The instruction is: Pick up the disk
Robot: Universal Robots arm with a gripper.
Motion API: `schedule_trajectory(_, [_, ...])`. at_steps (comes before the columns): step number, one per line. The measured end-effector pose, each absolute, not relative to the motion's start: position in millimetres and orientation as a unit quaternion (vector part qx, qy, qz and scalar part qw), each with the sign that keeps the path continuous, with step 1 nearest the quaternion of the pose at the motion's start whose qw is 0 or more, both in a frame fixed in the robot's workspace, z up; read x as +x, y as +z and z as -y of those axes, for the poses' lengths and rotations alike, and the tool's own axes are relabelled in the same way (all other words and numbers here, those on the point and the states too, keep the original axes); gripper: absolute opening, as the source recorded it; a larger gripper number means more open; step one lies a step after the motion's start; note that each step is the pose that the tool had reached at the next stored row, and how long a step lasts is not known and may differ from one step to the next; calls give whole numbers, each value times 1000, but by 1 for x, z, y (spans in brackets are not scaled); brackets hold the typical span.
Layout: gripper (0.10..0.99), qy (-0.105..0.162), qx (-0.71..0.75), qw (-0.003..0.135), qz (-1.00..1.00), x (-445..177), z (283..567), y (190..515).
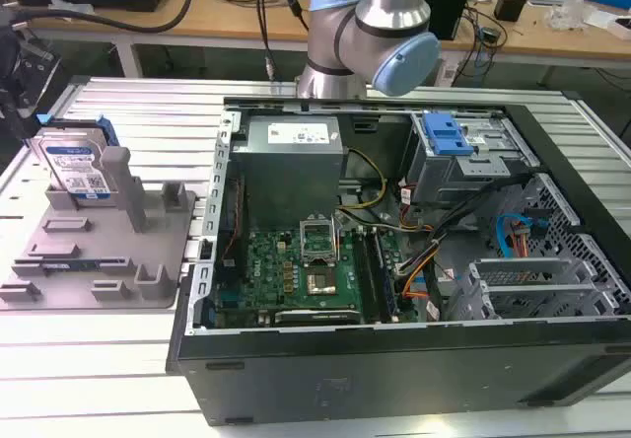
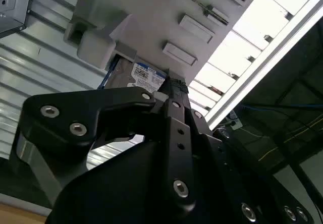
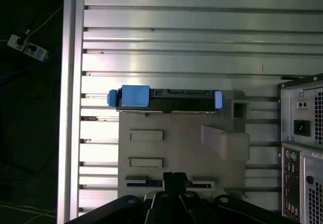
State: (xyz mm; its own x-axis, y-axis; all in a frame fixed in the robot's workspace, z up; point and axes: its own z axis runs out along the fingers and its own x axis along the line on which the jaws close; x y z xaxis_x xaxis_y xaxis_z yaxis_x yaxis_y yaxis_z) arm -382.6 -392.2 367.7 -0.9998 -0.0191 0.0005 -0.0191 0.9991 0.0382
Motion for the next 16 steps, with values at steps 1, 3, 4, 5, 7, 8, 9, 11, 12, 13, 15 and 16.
schedule_trajectory(1, [106,-19,10,0,1000,-383,392,368])
schedule_trajectory(3, [106,-19,10,0,1000,-383,392,368])
schedule_trajectory(4, [106,-19,10,0,1000,-383,392,368])
schedule_trajectory(5, [106,-19,10,0,1000,-383,392,368])
schedule_trajectory(7, [106,-19,10,0,1000,-383,392,368])
schedule_trajectory(8, [106,-19,10,0,1000,-383,392,368])
schedule_trajectory(9, [106,-19,15,1,1000,-383,392,368])
schedule_trajectory(11, [106,-19,54,1,998,-383,392,367])
schedule_trajectory(12, [106,-19,72,2,997,-383,392,367])
schedule_trajectory(13, [106,-19,94,2,995,-383,392,367])
schedule_trajectory(15, [106,-19,119,3,993,-383,392,366])
schedule_trajectory(16, [106,-19,127,3,992,-383,392,366])
